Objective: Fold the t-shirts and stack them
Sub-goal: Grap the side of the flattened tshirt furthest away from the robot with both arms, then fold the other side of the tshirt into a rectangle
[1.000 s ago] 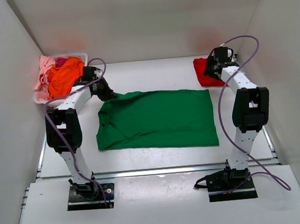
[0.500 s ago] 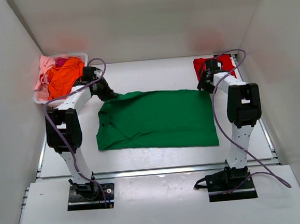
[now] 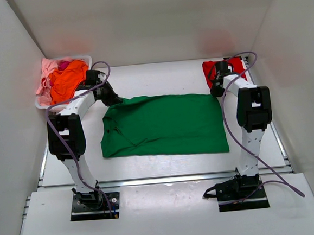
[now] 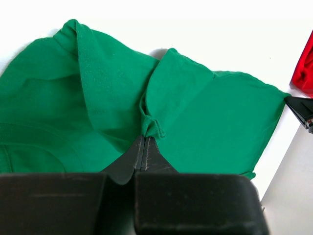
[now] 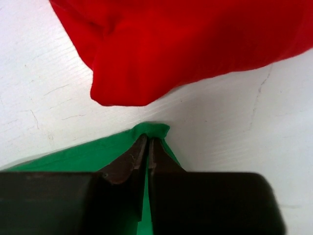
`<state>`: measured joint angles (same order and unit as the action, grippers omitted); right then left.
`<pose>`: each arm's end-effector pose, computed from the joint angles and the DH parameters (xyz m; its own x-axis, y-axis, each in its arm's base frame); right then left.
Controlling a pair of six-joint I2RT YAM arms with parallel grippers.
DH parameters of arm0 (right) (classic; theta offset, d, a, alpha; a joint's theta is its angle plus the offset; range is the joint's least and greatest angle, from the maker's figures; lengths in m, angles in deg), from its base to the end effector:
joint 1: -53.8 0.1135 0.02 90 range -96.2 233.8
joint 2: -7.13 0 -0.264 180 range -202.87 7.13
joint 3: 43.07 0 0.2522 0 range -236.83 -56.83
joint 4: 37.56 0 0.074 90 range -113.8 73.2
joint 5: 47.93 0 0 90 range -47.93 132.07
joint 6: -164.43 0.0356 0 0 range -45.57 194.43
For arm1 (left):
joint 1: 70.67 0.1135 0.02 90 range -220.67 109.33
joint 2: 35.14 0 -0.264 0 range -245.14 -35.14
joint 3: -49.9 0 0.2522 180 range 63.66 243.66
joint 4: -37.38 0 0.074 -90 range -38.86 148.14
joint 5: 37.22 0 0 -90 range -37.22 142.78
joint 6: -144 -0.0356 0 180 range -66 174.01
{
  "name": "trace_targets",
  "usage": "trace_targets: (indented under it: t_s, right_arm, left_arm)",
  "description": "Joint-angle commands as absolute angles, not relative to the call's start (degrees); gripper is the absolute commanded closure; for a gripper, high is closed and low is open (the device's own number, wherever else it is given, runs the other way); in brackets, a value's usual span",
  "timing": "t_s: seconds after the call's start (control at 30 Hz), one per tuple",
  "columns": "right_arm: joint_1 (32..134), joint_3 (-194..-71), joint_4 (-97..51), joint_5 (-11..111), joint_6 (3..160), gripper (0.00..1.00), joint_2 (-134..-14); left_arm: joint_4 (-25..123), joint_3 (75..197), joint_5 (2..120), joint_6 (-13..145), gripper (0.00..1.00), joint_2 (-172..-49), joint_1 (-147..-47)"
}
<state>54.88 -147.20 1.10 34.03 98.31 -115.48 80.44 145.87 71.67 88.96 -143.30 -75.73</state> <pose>0.4608 0.0037 0.1642 -0.7448 0.3869 -0.5437 0.3923 0.9130 0.1122 0.4076 -0.0477 0.2226 -0.8239 -0.4713 -0.3147 -0.2499 0.8006 -0.5446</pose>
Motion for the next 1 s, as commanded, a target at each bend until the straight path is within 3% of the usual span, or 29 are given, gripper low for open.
trace_targets:
  t_s: [0.0,0.33,0.67,0.97]
  right_arm:
    - [54.1,-148.1,1.2,34.4,97.9,1.0,-115.7]
    - [51.7,-145.8,-2.9,43.8,92.5,1.0,-108.5]
    - [50.6,-131.0,-7.1,49.5,90.0,1.0,-97.2]
    - [52.7,-118.1,-6.6,50.9,90.3,1.0,-84.0]
  left_arm:
    - [79.6,146.2,72.5,89.0,1.0,-141.1,-75.7]
    - [85.2,141.1,72.2,89.1,1.0,-132.2,-74.7]
    - [85.5,122.6,72.8,92.5,1.0,-117.3,-74.9]
    - [86.2,117.2,72.5,92.0,1.0,-112.1,-72.4]
